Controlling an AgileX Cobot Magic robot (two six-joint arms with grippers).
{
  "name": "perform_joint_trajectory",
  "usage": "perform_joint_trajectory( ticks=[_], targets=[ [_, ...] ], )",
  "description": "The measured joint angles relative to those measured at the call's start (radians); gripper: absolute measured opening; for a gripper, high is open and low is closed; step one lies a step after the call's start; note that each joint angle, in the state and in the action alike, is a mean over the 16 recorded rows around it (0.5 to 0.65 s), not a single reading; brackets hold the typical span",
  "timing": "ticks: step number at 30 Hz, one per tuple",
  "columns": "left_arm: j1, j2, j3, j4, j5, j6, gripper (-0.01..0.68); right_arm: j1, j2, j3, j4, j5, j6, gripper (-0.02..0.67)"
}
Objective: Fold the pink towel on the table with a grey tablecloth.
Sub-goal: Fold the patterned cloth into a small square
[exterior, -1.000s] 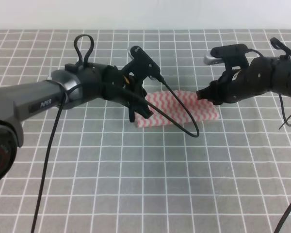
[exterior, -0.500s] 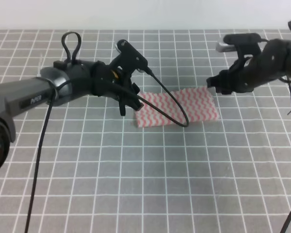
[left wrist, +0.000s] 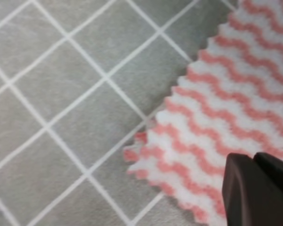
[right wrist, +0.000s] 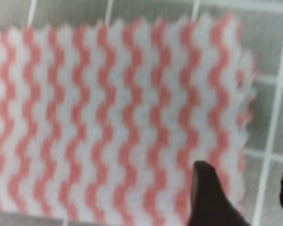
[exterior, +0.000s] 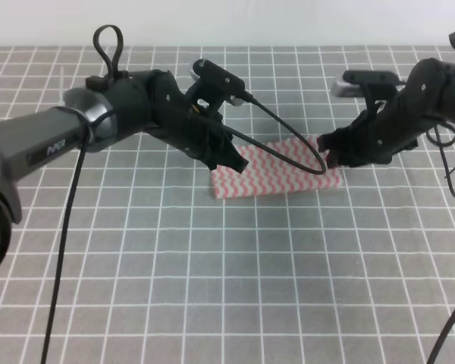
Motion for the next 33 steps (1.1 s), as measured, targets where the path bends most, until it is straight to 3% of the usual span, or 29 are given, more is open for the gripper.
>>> perform_joint_trajectory(
  ticks=[11,33],
  targets=[
    [-0.003,0.054,-0.008,-0.08,0.07,0.056,0.0,0.0,0.022,-0.001,0.04,0.034,-0.009,0.321],
    [-0.003,0.093,-0.008,-0.079,0.1,0.056,0.0,0.0,0.037,-0.001,0.055,0.018,-0.012,0.299]
  ],
)
